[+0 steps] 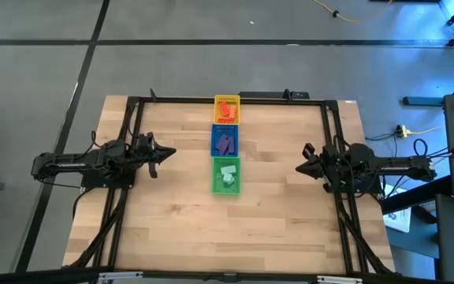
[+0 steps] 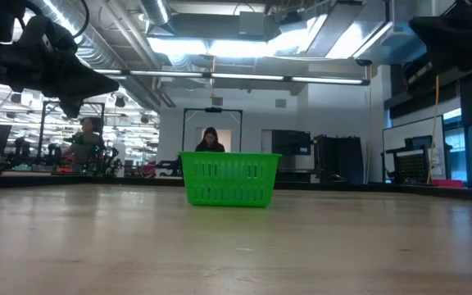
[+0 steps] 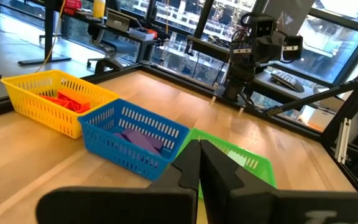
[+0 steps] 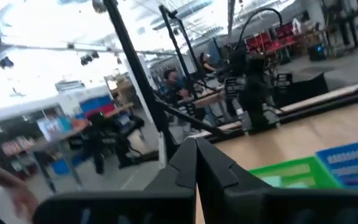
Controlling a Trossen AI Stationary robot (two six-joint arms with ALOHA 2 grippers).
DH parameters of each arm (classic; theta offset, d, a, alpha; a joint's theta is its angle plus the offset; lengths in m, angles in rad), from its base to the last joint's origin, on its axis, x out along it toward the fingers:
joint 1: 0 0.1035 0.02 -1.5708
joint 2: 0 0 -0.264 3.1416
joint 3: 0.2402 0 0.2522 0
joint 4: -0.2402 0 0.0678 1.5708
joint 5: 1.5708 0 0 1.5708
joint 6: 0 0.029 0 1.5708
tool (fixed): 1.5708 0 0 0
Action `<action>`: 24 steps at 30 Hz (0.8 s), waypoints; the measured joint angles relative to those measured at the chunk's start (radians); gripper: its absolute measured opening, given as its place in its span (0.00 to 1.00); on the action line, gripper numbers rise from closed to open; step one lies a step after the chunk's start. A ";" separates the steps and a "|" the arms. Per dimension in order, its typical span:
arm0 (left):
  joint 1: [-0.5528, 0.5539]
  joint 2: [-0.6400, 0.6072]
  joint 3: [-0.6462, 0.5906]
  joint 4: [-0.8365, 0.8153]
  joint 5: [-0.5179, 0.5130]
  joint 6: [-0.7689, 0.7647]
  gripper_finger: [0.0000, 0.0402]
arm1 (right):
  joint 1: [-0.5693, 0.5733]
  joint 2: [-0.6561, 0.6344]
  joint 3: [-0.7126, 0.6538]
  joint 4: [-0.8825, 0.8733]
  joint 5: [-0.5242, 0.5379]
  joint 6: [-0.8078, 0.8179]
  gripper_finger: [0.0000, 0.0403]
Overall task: Sort & place blocks by color
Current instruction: Return to Home Position
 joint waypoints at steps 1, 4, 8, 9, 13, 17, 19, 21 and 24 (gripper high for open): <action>0.000 0.000 0.000 0.000 0.000 0.000 0.00 | 0.000 -0.014 0.000 -0.023 0.002 -0.033 0.00; 0.000 0.000 0.000 0.000 0.000 0.000 0.00 | 0.000 -0.039 0.000 -0.127 0.082 -0.129 0.00; 0.000 0.000 0.000 0.000 0.000 0.000 0.00 | 0.000 -0.045 0.000 -0.256 0.155 -0.181 0.00; 0.000 0.000 0.000 0.000 0.000 0.000 0.00 | 0.000 -0.044 0.000 -0.288 0.157 -0.177 0.00; 0.001 0.000 0.000 0.000 0.000 0.000 0.00 | 0.000 -0.030 0.000 -0.282 0.160 -0.159 0.03; 0.001 0.000 0.000 0.000 0.000 0.000 0.00 | 0.000 -0.030 0.000 -0.281 0.158 -0.158 0.05; 0.001 0.000 0.000 0.000 0.000 0.000 0.00 | 0.000 -0.030 0.000 -0.281 0.158 -0.158 0.05; 0.001 0.000 0.000 0.000 0.000 0.000 0.00 | 0.000 -0.030 0.000 -0.281 0.158 -0.157 0.05; 0.001 0.000 0.000 0.000 0.000 0.000 0.00 | 0.000 -0.030 0.001 -0.281 0.158 -0.158 0.05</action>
